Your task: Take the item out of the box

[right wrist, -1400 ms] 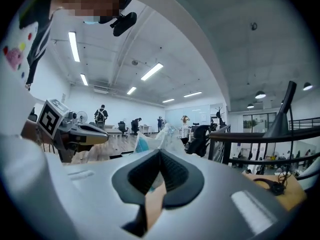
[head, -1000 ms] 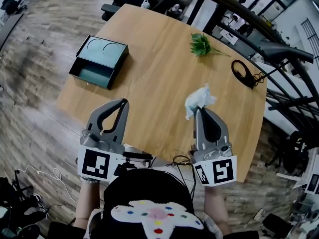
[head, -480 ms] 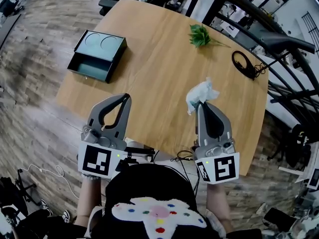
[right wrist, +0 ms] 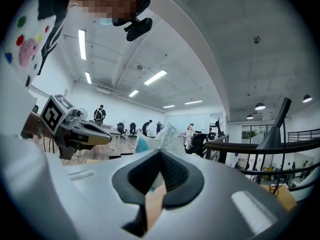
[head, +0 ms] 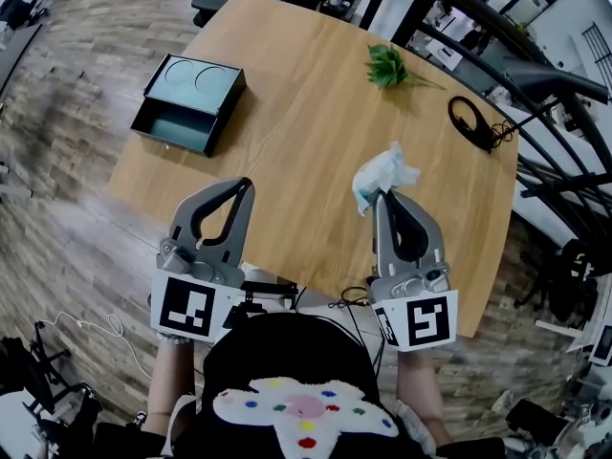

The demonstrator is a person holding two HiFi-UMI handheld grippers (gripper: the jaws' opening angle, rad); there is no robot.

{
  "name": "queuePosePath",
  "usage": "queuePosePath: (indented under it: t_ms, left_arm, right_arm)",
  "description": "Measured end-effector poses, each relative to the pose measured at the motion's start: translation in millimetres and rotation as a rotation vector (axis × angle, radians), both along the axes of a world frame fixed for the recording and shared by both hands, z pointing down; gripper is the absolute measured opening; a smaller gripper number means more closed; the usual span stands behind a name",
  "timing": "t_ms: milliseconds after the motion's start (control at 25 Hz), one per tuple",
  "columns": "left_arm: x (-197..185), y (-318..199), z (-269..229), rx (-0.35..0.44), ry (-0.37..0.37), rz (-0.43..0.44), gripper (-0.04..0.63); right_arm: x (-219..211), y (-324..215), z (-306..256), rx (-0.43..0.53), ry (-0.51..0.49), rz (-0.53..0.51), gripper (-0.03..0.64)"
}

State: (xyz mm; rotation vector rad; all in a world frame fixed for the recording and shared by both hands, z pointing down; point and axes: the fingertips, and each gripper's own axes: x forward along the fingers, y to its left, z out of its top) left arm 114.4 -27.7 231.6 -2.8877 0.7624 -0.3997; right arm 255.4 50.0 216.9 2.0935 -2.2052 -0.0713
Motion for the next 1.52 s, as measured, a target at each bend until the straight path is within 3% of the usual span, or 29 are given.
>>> queuePosePath:
  t_ms: [1520]
  left_arm:
    - [6.5,-4.4,7.3,0.007,-0.026,0.008,0.006]
  right_arm:
    - [0.2,-11.6,6.9,-0.024,-0.004,-0.009,0.01]
